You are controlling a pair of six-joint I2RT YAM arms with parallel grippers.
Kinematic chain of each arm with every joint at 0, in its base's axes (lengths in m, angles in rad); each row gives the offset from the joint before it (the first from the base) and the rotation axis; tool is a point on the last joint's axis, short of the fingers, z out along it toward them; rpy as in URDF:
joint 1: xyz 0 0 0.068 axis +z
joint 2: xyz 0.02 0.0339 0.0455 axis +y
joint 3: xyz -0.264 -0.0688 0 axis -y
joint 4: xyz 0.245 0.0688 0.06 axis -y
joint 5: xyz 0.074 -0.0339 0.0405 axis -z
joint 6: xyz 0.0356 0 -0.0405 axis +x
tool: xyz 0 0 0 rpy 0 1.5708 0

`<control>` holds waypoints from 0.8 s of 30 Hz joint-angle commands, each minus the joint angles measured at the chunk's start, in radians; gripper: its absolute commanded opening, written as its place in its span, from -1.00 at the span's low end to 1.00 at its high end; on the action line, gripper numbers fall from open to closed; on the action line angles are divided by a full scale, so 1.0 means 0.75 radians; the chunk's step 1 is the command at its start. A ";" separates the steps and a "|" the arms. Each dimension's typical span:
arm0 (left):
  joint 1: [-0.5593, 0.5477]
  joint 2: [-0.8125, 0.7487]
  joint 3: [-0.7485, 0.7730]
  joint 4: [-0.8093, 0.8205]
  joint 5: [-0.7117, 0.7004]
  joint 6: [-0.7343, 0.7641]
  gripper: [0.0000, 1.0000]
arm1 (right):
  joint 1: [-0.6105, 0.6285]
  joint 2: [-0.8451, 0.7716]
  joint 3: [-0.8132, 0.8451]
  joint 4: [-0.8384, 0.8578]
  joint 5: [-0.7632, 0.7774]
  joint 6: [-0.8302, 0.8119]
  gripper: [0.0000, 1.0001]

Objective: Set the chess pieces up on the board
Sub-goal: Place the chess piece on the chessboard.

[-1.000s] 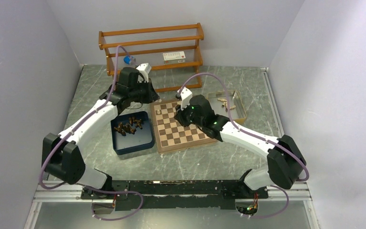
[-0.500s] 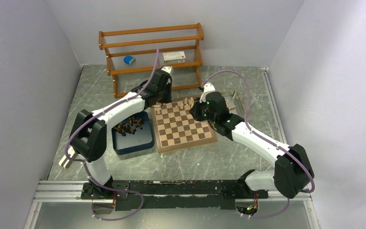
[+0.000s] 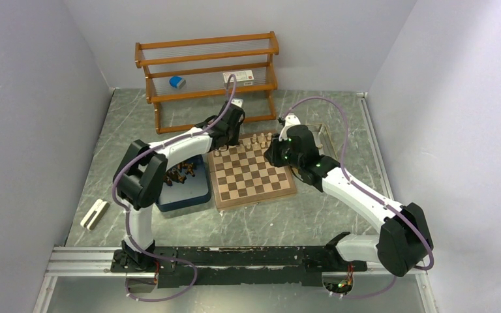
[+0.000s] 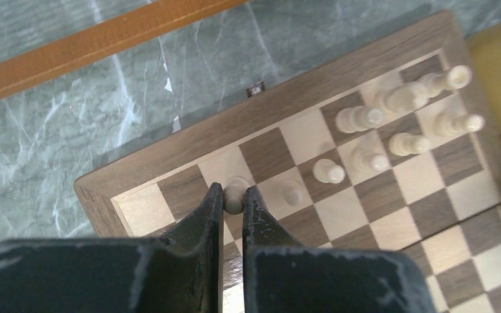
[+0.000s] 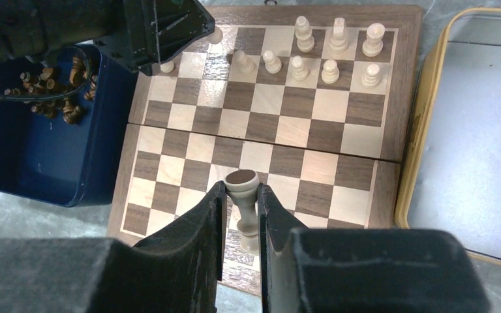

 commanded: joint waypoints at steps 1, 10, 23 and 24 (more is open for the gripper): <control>-0.002 0.044 0.063 -0.030 -0.067 0.036 -0.88 | -0.009 -0.048 0.009 -0.028 -0.008 0.004 -0.86; -0.002 0.104 0.093 -0.033 -0.048 0.053 -0.86 | -0.009 -0.075 -0.022 -0.025 -0.006 -0.003 -0.86; -0.002 0.129 0.078 -0.041 -0.055 0.075 -0.63 | -0.009 -0.039 -0.043 0.001 0.001 -0.011 -0.86; -0.001 0.133 0.083 -0.044 -0.056 0.076 -0.61 | -0.009 -0.036 -0.040 0.001 0.001 -0.013 -0.86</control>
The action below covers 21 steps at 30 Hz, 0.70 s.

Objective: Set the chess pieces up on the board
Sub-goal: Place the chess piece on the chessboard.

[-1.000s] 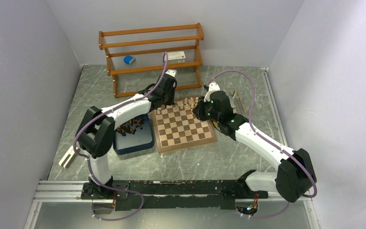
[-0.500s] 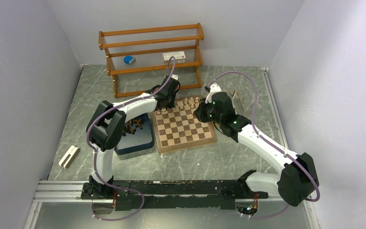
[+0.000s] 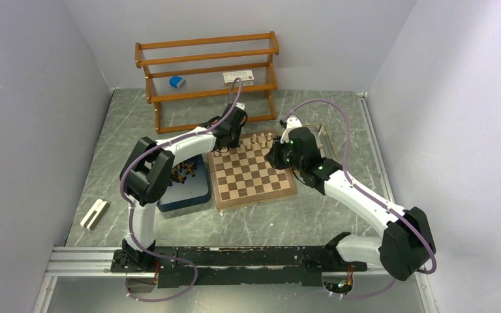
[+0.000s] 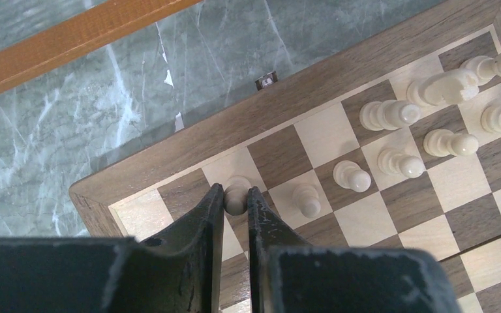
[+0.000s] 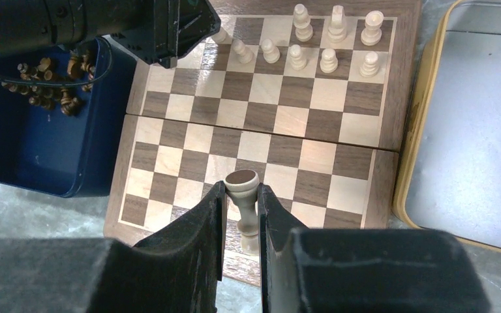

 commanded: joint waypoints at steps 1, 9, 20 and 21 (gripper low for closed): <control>-0.002 0.025 0.033 0.003 -0.026 0.025 -0.61 | -0.008 0.015 -0.004 0.028 0.008 -0.013 -0.86; -0.003 0.024 0.023 0.026 -0.046 0.039 -0.52 | -0.009 0.025 -0.008 0.038 0.029 -0.014 -0.86; -0.001 0.042 0.013 0.070 -0.032 0.046 -0.57 | -0.010 0.040 0.005 0.034 0.023 -0.021 -0.86; -0.001 0.042 0.012 0.074 -0.030 0.044 -0.57 | -0.009 0.040 0.005 0.035 0.023 -0.021 -0.86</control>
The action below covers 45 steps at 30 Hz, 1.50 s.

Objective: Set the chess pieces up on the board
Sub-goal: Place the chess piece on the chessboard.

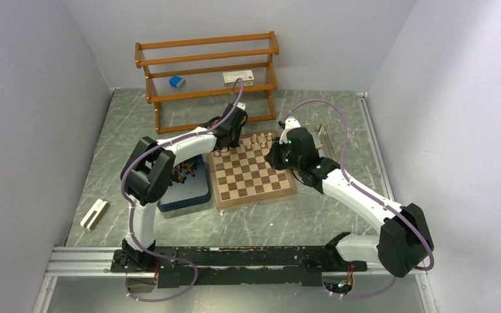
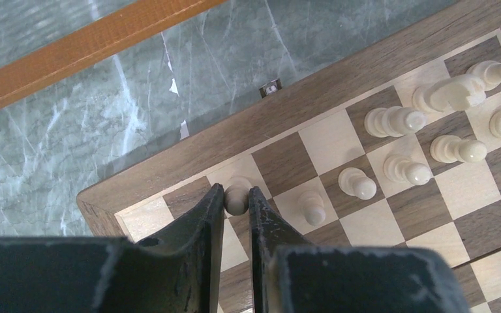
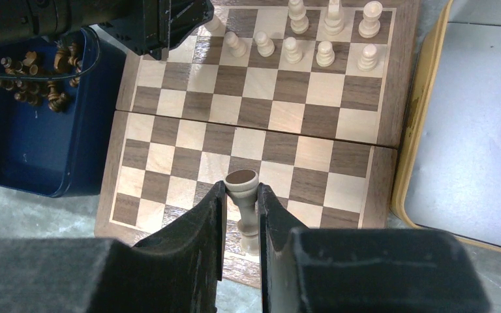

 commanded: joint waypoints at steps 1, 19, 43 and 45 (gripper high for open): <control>-0.002 0.030 0.009 0.059 -0.005 0.008 -0.56 | -0.009 0.000 0.003 0.035 0.017 -0.012 -0.86; -0.002 -0.054 0.033 0.007 0.053 -0.036 -0.12 | -0.010 -0.012 0.002 0.046 0.010 0.030 -0.86; -0.045 -0.951 -0.610 0.509 0.593 -0.062 0.05 | -0.051 0.143 0.116 0.299 -0.243 0.963 -0.87; -0.066 -0.999 -0.666 0.539 0.613 -0.039 0.10 | -0.053 0.162 0.139 0.297 -0.249 1.020 -0.87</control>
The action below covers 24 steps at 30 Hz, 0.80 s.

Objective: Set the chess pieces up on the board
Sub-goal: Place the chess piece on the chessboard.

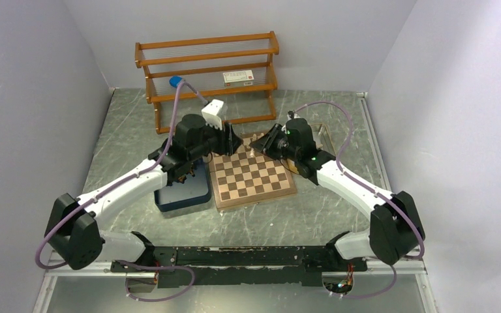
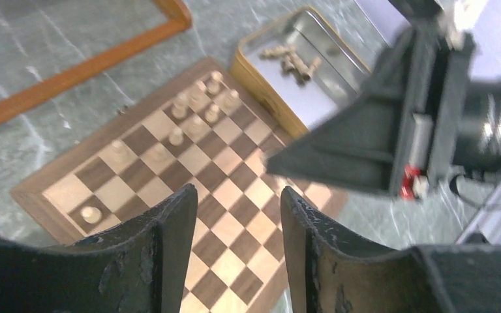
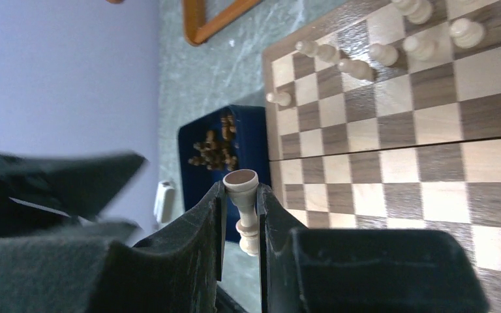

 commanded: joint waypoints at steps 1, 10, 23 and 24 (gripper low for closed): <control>-0.050 -0.104 -0.115 0.198 0.163 0.052 0.10 | -0.011 0.050 0.073 0.098 -0.047 0.242 -0.87; -0.073 -0.087 -0.190 0.277 0.165 0.005 0.16 | -0.012 0.037 0.050 0.214 -0.057 0.437 -0.88; -0.085 0.059 -0.118 0.339 0.168 -0.063 -0.05 | -0.013 -0.008 -0.008 0.260 -0.071 0.496 -0.88; -0.085 0.065 -0.114 0.343 0.165 -0.067 -0.06 | -0.016 -0.008 -0.014 0.269 -0.077 0.502 -0.88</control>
